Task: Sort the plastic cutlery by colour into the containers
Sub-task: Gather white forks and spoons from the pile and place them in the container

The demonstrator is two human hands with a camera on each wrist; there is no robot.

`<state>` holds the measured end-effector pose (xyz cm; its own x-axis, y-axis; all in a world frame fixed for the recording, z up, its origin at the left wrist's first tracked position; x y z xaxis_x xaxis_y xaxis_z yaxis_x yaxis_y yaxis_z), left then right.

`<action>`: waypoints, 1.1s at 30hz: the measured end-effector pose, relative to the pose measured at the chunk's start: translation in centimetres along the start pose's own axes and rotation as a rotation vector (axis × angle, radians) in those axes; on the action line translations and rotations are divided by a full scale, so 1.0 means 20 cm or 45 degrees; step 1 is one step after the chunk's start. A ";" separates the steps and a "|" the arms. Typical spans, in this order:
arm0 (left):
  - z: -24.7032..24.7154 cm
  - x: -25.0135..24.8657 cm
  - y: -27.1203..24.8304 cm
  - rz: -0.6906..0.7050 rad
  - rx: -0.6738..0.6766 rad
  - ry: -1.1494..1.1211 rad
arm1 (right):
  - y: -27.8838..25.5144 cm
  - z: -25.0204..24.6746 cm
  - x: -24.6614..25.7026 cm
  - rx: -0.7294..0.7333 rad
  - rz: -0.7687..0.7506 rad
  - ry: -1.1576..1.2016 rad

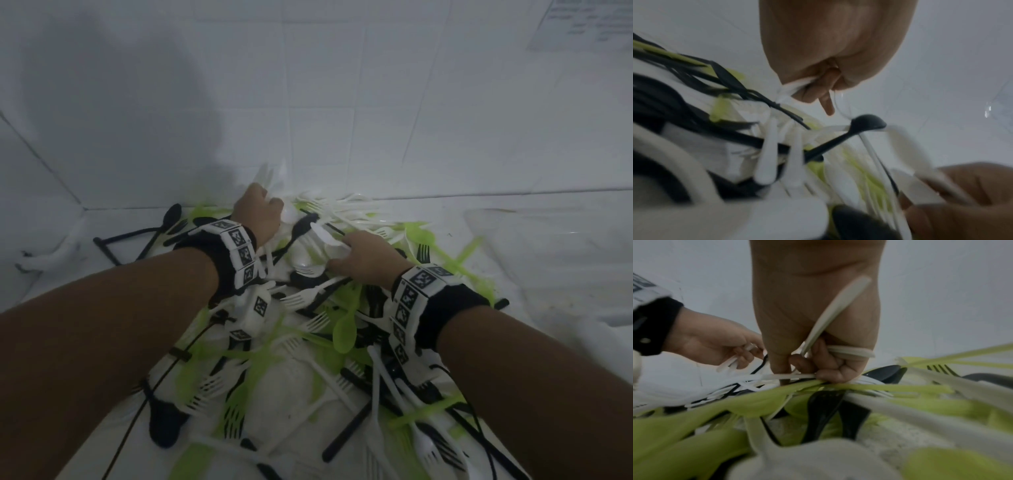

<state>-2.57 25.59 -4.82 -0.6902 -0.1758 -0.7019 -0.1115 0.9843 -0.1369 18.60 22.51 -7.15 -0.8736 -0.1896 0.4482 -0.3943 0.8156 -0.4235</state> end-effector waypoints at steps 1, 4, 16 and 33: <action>-0.04 0.01 -0.01 -0.002 -0.100 -0.054 | 0.00 0.00 0.00 0.019 0.005 -0.012; -0.18 0.05 -0.05 0.041 -0.383 -0.252 | 0.00 -0.01 0.01 0.064 0.026 -0.048; -0.48 0.14 -0.32 0.190 -0.379 -0.630 | -0.01 -0.03 0.15 -0.251 0.061 0.099; -0.28 0.27 -0.73 0.125 0.313 -0.360 | 0.02 0.03 0.28 0.075 0.068 -0.340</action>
<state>-8.76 10.44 -2.67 -0.4607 -0.1125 -0.8804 0.1434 0.9695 -0.1989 13.45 21.40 -5.35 -0.9347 -0.2911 0.2039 -0.3548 0.7964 -0.4897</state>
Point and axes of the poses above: each hand's wrist, its own y-axis towards the middle knuckle, its own z-axis out of the palm, x = y × z, the point moved 2 cm from there along y, towards the middle knuckle, and after that the axes turned 15 degrees about x, right-handed, at the moved point
